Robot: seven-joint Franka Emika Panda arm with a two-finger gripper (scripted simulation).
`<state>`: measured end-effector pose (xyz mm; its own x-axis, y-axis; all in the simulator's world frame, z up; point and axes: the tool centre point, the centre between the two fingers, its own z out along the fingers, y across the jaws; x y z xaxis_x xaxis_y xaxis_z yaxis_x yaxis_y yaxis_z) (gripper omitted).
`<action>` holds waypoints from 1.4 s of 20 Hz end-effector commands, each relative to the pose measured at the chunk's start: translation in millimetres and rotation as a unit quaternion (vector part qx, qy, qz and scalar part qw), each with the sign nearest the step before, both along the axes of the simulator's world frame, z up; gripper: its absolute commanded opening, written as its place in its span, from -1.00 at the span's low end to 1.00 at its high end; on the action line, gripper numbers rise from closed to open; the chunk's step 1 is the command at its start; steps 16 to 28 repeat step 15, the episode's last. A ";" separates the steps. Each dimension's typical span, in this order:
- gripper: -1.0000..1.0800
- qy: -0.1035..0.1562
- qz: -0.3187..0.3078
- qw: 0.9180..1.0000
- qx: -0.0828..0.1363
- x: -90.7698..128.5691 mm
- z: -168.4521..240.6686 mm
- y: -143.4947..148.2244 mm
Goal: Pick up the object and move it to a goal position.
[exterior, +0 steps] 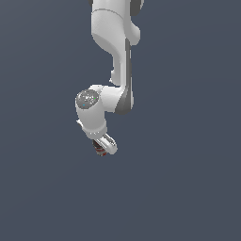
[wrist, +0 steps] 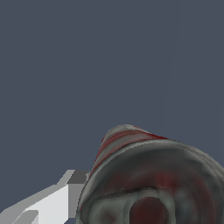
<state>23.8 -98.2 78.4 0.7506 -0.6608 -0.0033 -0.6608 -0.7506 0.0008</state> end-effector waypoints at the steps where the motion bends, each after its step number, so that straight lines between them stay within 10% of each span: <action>1: -1.00 -0.001 -0.001 1.000 -0.001 0.2 2.4 -26.9; 10: -1.00 -0.001 -0.001 1.000 -0.001 1.6 3.9 -76.8; 28: -1.00 -0.001 -0.001 1.000 -0.001 2.7 3.9 -76.0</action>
